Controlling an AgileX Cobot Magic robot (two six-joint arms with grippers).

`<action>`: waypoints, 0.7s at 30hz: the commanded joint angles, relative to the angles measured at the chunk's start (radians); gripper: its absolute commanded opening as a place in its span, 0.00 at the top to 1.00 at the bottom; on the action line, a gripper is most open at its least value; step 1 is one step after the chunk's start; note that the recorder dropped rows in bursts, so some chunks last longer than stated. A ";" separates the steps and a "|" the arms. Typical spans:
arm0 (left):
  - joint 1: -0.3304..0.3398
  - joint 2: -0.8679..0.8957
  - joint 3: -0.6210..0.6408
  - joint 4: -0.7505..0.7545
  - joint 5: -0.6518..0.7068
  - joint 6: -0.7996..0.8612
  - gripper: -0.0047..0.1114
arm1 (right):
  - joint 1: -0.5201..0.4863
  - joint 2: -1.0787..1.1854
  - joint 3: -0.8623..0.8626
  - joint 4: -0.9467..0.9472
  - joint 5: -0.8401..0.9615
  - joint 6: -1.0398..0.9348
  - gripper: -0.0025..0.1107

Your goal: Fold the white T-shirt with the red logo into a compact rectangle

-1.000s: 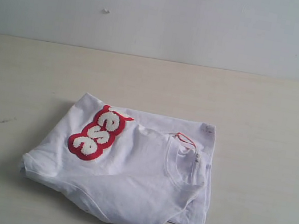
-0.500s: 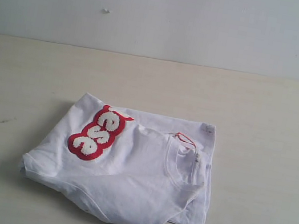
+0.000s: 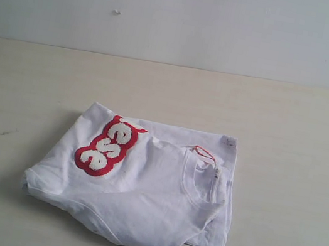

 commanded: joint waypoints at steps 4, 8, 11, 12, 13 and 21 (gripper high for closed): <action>0.001 -0.003 0.005 0.004 -0.008 -0.002 0.96 | -0.004 -0.002 -0.007 -0.008 0.002 0.002 0.98; 0.001 -0.003 0.005 0.004 -0.008 -0.002 0.96 | -0.004 -0.002 -0.007 -0.008 0.002 0.002 0.98; 0.001 -0.003 0.005 0.004 -0.008 -0.002 0.96 | -0.004 -0.002 -0.007 -0.008 0.002 0.002 0.98; 0.001 -0.003 0.005 0.004 -0.008 -0.002 0.96 | -0.004 -0.002 -0.007 -0.008 0.002 0.002 0.98; 0.001 -0.003 0.005 0.004 -0.008 -0.002 0.96 | -0.004 -0.002 -0.007 -0.008 0.002 0.002 0.98; 0.001 -0.003 0.005 0.020 -0.016 -0.002 0.96 | -0.004 -0.002 -0.007 -0.008 0.002 0.002 0.98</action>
